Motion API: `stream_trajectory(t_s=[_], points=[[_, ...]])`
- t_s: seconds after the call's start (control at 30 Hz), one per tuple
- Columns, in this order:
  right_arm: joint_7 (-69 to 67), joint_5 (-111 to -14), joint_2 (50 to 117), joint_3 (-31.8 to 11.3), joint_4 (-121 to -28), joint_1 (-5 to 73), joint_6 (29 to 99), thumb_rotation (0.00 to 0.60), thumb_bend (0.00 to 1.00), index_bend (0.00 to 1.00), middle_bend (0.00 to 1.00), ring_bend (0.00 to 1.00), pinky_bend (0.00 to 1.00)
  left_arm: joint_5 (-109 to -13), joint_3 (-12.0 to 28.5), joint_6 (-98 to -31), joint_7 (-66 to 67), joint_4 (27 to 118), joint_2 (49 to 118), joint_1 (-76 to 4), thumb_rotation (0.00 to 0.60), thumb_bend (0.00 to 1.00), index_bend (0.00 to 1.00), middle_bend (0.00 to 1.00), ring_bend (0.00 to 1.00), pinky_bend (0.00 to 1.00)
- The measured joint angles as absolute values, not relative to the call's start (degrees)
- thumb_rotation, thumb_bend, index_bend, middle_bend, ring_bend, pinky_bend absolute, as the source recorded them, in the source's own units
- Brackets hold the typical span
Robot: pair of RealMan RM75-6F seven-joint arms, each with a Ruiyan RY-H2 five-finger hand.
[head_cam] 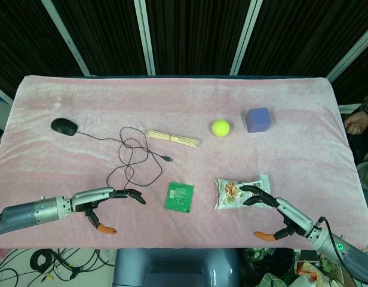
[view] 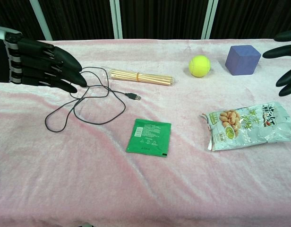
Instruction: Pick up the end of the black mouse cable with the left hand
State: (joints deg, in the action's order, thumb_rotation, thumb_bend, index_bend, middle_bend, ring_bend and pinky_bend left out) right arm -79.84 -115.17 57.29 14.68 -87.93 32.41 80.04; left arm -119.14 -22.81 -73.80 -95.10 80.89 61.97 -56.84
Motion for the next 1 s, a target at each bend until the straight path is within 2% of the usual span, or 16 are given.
stream_trajectory(t_s=[0.47,1.0], points=[[-78.7,-114.0,57.3,15.4,-88.6,33.4,78.6,0.600,0.17,0.00,0.06,0.23,0.21,-117.8,-23.7,-72.8,-94.1,80.7,62.5,-57.2,0.600,0.23,0.19,0.17,0.00,0.04],[-70.4,-108.9,56.8,14.6,-92.0,32.1,76.9,0.600,0.17,0.00,0.06,0.24,0.21,-110.4,-22.0,-66.5,-81.6,88.0,59.8,-56.3,0.600,0.23,0.20,0.18,0.00,0.06]])
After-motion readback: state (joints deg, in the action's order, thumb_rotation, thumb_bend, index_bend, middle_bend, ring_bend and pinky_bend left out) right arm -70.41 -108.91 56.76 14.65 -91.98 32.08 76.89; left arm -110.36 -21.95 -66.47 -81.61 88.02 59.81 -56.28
